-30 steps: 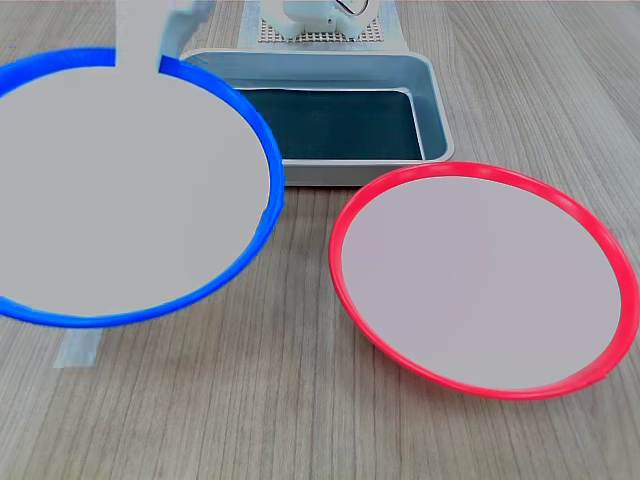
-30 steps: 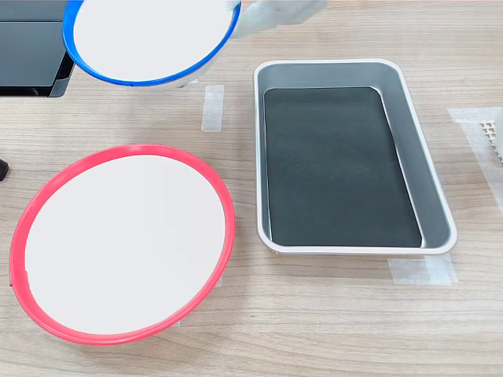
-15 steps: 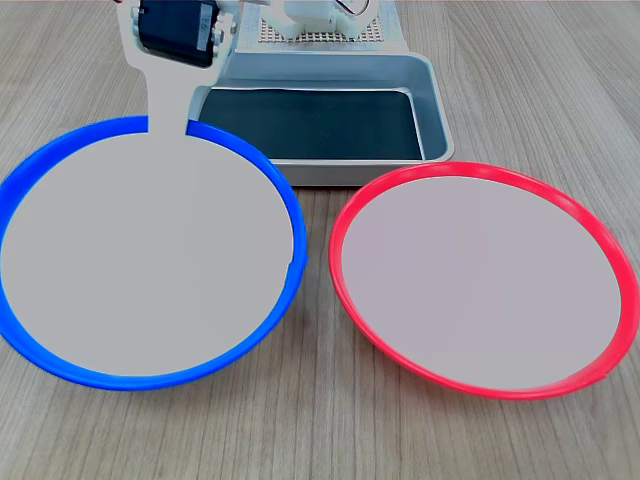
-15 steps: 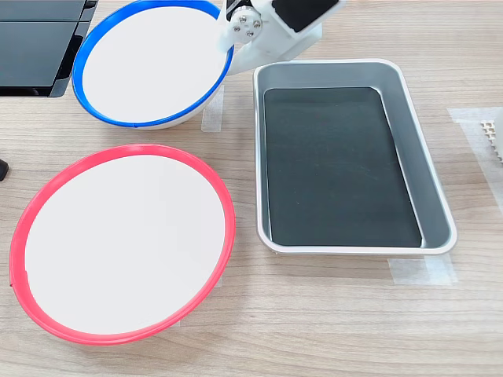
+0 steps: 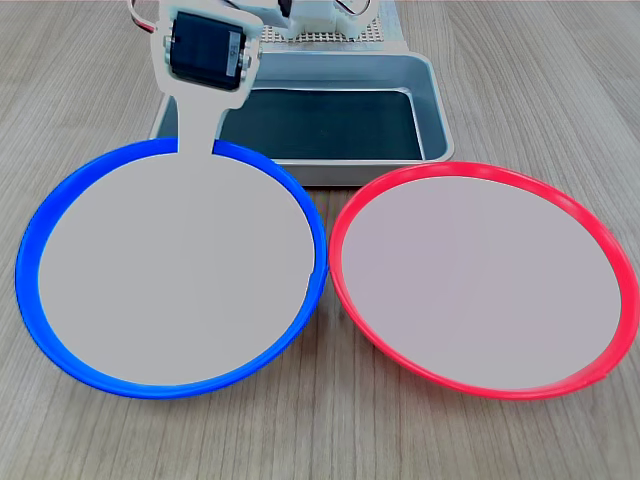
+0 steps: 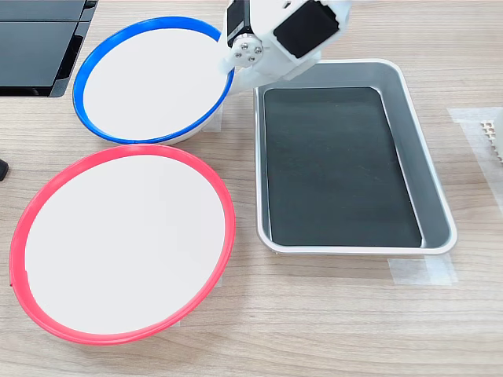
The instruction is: Lift the stacked dish and set it down on the table.
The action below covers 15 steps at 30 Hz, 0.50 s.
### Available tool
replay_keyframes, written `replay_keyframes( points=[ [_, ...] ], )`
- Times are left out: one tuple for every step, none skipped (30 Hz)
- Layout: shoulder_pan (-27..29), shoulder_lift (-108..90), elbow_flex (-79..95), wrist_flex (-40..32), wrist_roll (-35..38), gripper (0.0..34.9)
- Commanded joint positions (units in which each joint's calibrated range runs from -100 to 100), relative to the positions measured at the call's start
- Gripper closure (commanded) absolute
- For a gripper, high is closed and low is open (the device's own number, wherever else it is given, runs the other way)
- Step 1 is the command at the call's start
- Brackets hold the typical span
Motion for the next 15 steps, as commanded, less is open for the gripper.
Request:
replay_keyframes(
  points=[
    [-0.1, 0.1, -0.9, -1.3, 0.9, 34.9],
    [-0.1, 0.3, -1.1, -1.3, 1.4, 34.8],
    [-0.1, 0.5, -1.3, -1.2, 1.8, 34.8],
    [0.0, 0.6, -1.5, -1.0, 2.1, 34.7],
    [0.1, 0.6, -1.6, -0.8, 2.3, 33.1],
    [0.3, 0.4, -1.6, -0.6, 2.4, 28.6],
    [0.6, 0.1, -1.6, -0.5, 2.5, 25.0],
    [0.7, -0.2, -1.6, -0.2, 2.6, 23.2],
    [0.8, -0.6, -1.6, 0.1, 2.7, 22.5],
    [0.9, -1.0, -1.6, 0.4, 3.0, 21.3],
    [1.0, -1.5, -1.5, 0.8, 3.2, 20.8],
    [1.1, -2.4, -1.5, 1.8, 3.5, 22.0],
    [1.2, -3.3, -1.3, 2.4, 3.7, 22.7],
    [1.3, -3.7, -1.1, 2.7, 3.8, 22.7],
    [1.3, -4.6, -1.0, 3.4, 3.9, 22.6]
  ],
)
